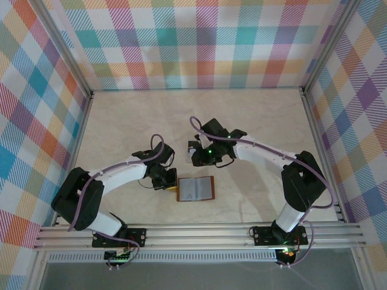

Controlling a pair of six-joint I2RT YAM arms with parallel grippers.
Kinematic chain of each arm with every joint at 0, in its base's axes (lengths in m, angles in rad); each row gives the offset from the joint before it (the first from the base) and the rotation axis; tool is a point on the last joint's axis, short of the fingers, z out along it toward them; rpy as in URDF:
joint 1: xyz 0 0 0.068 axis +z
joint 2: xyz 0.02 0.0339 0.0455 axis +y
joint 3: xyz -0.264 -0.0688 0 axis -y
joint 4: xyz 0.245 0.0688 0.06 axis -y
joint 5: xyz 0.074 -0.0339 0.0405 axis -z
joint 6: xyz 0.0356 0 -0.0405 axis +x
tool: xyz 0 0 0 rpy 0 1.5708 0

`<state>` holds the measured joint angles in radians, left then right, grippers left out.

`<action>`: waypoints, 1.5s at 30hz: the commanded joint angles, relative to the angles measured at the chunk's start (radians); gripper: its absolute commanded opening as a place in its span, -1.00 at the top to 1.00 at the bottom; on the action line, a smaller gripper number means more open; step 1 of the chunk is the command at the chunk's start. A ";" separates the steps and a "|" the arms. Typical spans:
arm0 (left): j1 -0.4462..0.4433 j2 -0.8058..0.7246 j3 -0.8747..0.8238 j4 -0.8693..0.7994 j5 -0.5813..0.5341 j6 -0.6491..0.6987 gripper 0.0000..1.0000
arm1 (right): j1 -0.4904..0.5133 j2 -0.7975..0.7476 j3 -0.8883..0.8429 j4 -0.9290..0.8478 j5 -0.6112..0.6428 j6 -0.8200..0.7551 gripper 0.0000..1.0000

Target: Take the credit cards out of the card holder

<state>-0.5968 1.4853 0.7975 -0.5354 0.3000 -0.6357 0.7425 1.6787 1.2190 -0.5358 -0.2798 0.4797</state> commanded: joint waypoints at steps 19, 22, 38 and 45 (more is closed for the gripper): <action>0.009 0.073 -0.030 0.056 0.033 0.012 0.85 | 0.136 0.093 -0.120 0.214 -0.114 0.360 0.70; 0.010 0.073 -0.035 0.059 0.033 0.012 0.85 | 0.153 0.122 -0.100 0.210 -0.111 0.366 0.65; 0.009 0.064 -0.041 0.054 0.033 0.016 0.85 | 0.183 0.230 -0.035 0.136 -0.068 0.366 0.54; 0.009 0.066 -0.041 0.052 0.032 0.019 0.85 | 0.190 0.233 -0.001 0.016 0.002 0.343 0.42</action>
<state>-0.5964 1.5494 0.7746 -0.4740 0.3237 -0.6346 0.9218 1.8969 1.1870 -0.4225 -0.3275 0.8310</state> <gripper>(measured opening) 0.076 0.281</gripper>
